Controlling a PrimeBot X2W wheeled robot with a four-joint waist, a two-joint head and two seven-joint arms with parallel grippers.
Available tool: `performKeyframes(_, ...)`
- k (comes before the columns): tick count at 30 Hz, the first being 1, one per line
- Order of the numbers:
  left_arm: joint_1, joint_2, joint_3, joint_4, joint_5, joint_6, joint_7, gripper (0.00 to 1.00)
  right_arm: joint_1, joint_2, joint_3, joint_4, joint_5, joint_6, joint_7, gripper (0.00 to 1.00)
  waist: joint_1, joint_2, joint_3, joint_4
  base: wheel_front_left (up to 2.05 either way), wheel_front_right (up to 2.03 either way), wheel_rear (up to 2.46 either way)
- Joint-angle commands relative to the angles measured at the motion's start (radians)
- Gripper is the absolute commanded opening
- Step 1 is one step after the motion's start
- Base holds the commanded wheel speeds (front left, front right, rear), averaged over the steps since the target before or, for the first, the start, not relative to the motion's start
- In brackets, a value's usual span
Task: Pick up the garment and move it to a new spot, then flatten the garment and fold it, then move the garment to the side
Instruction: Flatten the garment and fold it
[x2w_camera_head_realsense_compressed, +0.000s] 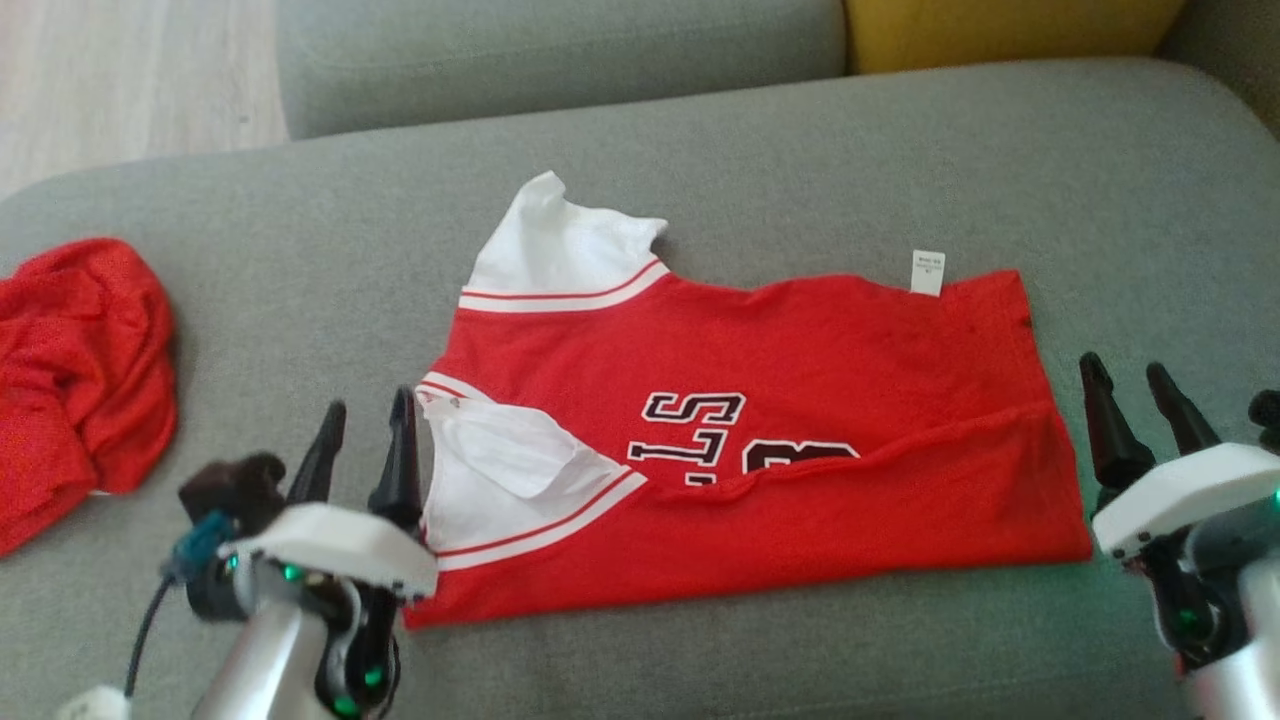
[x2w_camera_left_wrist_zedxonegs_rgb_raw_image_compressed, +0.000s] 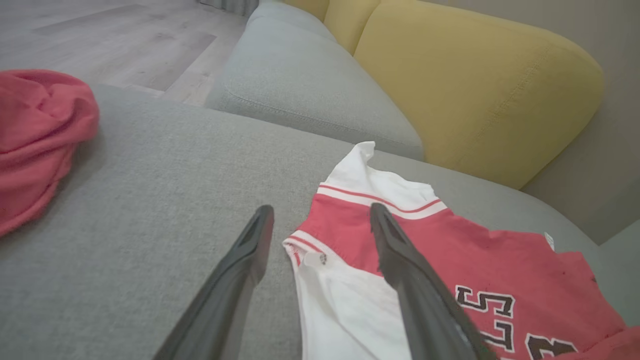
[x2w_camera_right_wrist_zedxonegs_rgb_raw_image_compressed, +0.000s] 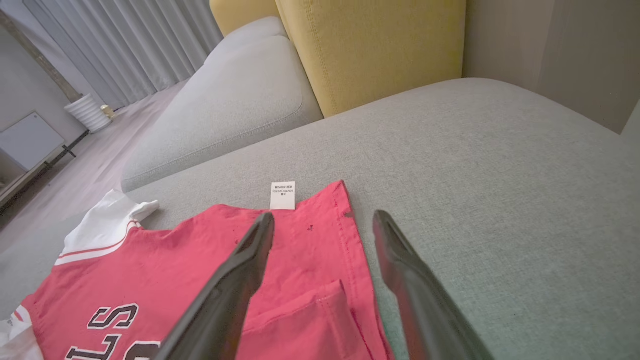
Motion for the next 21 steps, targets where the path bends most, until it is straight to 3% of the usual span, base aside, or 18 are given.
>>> performKeyframes(1,-0.082,0.011,0.045,-0.025,0.013,-0.009,-0.014,1.00,-0.031,-0.006,0.024,-0.045,-0.010,0.007,-0.036,1.00,0.0001,-0.0001,0.030,-0.016,0.00,0.00,0.00)
performKeyframes(7,-0.196,0.033,0.023,0.009,0.068,-0.020,-0.008,1.00,-0.104,0.003,0.053,-0.061,-0.039,0.007,-0.097,1.00,0.0001,-0.0001,0.105,-0.048,0.00,0.00,0.00)
performKeyframes(11,-0.330,0.076,-0.007,0.064,0.112,-0.030,0.074,1.00,-0.160,0.010,0.075,-0.062,-0.053,0.007,-0.122,1.00,0.0001,-0.0001,0.168,-0.079,0.00,0.00,0.00)
performKeyframes(17,-0.550,0.149,-0.049,0.161,0.140,-0.105,0.243,1.00,-0.240,0.013,0.124,-0.060,-0.069,0.007,-0.139,1.00,0.0001,-0.0001,0.251,-0.127,0.00,0.00,0.00)
performKeyframes(18,-0.620,0.177,-0.080,0.212,0.159,-0.133,0.318,1.00,-0.263,0.009,0.136,-0.057,-0.067,0.007,-0.136,1.00,0.0001,-0.0001,0.275,-0.143,0.00,0.00,0.00)
performKeyframes(21,-0.719,0.198,-0.090,0.279,0.151,-0.158,0.386,1.00,-0.307,0.003,0.156,-0.051,-0.067,0.007,-0.134,1.00,0.0001,-0.0001,0.307,-0.172,0.00,0.00,0.00)
